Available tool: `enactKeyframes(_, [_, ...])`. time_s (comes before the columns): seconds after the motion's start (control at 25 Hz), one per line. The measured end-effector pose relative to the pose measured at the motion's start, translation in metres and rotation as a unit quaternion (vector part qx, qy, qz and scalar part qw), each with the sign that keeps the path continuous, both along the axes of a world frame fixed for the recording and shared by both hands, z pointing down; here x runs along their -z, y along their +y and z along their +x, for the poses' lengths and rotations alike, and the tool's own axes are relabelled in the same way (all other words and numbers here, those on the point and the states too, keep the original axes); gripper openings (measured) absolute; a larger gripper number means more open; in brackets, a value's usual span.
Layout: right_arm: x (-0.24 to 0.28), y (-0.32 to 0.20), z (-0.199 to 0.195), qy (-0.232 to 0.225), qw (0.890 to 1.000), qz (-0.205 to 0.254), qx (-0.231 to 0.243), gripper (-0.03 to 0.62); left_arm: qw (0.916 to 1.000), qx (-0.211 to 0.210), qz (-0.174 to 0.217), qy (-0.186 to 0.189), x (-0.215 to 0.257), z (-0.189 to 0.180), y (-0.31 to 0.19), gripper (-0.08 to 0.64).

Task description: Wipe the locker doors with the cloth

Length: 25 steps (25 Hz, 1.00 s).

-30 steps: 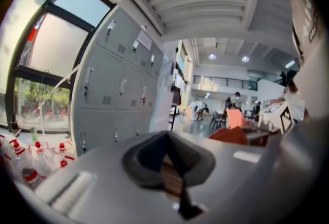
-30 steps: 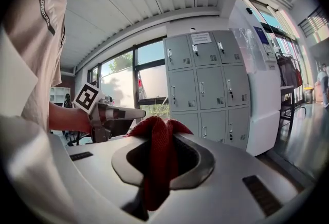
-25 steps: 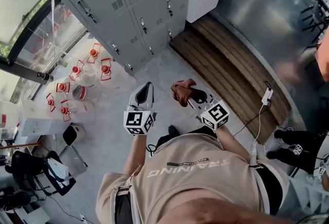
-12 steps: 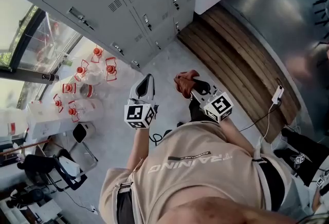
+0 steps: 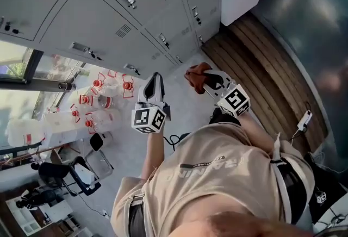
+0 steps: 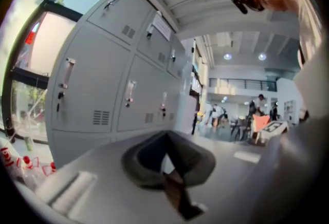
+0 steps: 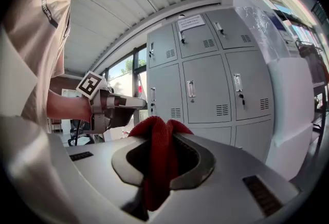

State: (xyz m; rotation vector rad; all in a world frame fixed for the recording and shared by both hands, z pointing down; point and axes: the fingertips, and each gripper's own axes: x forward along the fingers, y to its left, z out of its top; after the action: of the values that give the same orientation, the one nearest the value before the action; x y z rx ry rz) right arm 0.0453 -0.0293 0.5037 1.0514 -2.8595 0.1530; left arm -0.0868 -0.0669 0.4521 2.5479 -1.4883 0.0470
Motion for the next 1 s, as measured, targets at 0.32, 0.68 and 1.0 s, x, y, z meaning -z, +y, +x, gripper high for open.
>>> enactKeyframes(0.32, [-0.007, -0.059, -0.017, -0.012, 0.998, -0.020, 0.052, 0.046, 0.9987, 0.046, -0.018, -0.014, -0.007, -0.012, -0.045, 0.005])
enactKeyframes(0.68, [0.027, -0.136, -0.063, 0.003, 0.999, 0.010, 0.052, 0.046, 0.9997, 0.023, 0.006, -0.005, 0.008, -0.043, -0.122, 0.005])
enactKeyframes(1.0, [0.103, -0.218, -0.094, 0.000, 0.997, 0.069, 0.029, 0.046, 0.9984, -0.031, 0.047, -0.007, 0.040, -0.065, -0.203, 0.005])
